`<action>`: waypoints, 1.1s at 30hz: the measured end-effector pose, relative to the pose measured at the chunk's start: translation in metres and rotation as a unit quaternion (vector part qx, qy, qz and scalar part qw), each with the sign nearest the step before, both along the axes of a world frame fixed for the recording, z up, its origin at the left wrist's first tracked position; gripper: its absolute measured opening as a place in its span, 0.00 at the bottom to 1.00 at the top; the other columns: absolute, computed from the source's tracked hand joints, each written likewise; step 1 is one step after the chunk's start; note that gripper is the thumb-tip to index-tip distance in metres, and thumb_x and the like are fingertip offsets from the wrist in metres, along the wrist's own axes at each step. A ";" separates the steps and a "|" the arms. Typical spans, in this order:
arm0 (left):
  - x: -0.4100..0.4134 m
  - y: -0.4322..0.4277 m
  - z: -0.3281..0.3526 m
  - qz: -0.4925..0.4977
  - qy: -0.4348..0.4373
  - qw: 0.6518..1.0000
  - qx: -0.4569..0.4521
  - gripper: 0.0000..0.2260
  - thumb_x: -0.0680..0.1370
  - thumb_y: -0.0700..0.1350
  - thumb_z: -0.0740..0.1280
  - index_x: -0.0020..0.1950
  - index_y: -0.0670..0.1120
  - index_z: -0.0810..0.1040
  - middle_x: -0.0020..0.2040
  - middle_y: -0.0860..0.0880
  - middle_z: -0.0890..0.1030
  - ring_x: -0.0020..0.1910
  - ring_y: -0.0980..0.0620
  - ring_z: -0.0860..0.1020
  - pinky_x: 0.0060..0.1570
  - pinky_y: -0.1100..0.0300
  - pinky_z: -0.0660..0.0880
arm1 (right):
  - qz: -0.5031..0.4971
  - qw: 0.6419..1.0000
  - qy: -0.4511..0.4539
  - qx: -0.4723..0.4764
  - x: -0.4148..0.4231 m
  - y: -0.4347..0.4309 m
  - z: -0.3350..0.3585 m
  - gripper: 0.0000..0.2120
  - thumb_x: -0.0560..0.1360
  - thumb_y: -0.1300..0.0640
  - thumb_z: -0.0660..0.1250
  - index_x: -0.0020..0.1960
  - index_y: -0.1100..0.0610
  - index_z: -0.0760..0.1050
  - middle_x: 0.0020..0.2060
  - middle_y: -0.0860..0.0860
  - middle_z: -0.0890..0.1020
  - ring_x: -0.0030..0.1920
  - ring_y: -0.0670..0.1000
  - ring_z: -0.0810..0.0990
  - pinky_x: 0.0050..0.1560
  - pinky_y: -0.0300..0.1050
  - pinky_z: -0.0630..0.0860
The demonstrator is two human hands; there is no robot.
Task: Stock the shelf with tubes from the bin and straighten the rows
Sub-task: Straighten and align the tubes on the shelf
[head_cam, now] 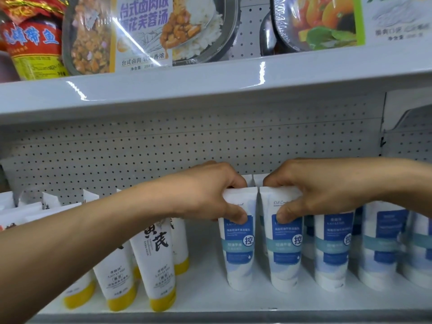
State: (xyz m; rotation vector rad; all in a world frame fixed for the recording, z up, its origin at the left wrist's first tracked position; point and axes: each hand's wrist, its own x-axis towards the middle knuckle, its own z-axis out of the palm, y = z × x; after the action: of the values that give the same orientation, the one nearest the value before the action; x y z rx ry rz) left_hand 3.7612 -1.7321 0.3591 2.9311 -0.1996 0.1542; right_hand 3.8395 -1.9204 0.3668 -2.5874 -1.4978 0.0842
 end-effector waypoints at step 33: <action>-0.086 -0.021 0.004 0.080 -0.261 0.962 -0.019 0.18 0.75 0.57 0.67 0.65 0.59 0.73 0.61 0.62 0.74 0.57 0.64 0.72 0.57 0.62 0.68 | 0.019 0.950 -0.180 0.256 -0.036 -0.040 -0.010 0.20 0.75 0.44 0.65 0.65 0.47 0.73 0.60 0.40 0.77 0.57 0.38 0.73 0.51 0.26 0.64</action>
State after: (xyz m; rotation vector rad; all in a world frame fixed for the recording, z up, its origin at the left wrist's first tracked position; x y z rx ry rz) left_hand 3.6755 -1.7527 0.3634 2.8003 -0.0308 0.9452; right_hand 3.8039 -1.9607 0.3565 -2.2207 -1.4289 -0.7110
